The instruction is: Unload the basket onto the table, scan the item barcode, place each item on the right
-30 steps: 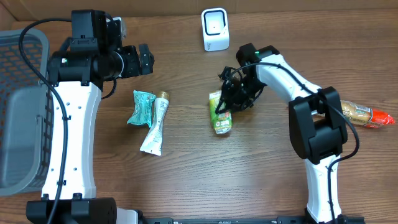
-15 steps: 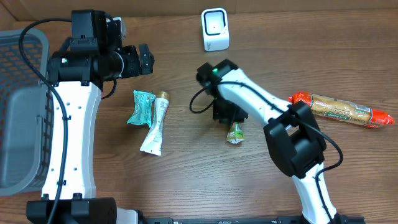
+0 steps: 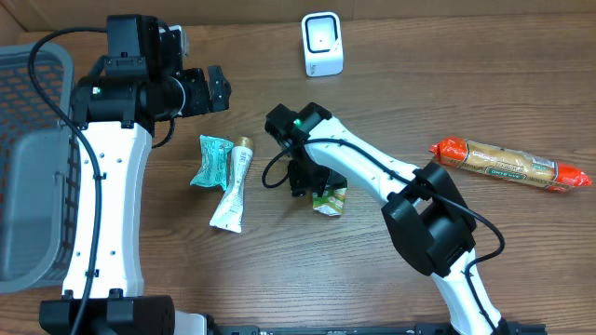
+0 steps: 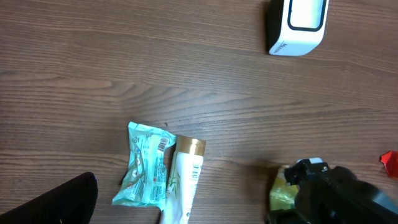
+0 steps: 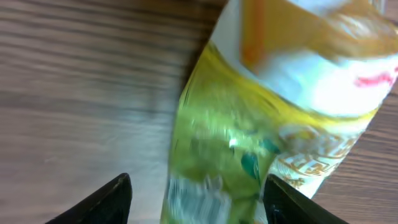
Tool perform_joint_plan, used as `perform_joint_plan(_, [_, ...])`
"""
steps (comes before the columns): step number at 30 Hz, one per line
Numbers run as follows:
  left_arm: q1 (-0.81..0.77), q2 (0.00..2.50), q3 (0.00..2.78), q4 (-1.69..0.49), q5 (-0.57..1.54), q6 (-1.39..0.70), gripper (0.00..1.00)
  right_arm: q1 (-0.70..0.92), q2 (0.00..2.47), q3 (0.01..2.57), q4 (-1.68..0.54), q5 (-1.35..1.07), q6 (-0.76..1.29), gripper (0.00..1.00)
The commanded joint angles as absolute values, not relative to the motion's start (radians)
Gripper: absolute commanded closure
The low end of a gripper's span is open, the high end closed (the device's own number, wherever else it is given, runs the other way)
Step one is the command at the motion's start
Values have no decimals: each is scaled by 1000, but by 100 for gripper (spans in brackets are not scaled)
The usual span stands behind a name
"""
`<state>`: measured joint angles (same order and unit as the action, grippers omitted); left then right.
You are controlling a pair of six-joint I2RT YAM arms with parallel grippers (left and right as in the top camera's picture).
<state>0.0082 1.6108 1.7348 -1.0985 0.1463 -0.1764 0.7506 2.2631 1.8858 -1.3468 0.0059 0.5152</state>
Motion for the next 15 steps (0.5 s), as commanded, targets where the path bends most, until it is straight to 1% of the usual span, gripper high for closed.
perform_joint_plan(1, [6, 1608, 1744, -1096, 154, -154, 0, 744, 2255, 1969, -1364, -37, 472, 32])
perform_joint_plan(4, [6, 1608, 1744, -1096, 154, -154, 0, 721, 2255, 2035, -1402, 43, 470, 31])
perform_joint_plan(6, [6, 1608, 1744, -1096, 154, -154, 0, 696, 2255, 2079, -1427, 99, 467, 25])
perform_joint_plan(7, [6, 1608, 1744, -1096, 154, -154, 1, 688, 2255, 2086, -1426, 111, 461, 20])
perform_joint_plan(8, [6, 1608, 1744, -1096, 154, -154, 0, 673, 2255, 2090, -1420, 124, 452, 13])
perform_joint_plan(9, [6, 1608, 1744, -1096, 154, -154, 0, 658, 2255, 2089, -1412, 123, 442, 10])
perform_joint_plan(11, [6, 1608, 1744, -1096, 154, -154, 0, 623, 2260, 2077, -1392, 107, 443, 7])
perform_joint_plan(15, [6, 1608, 1744, -1095, 154, -154, 0, 582, 2279, 2032, -1349, -29, 443, 7])
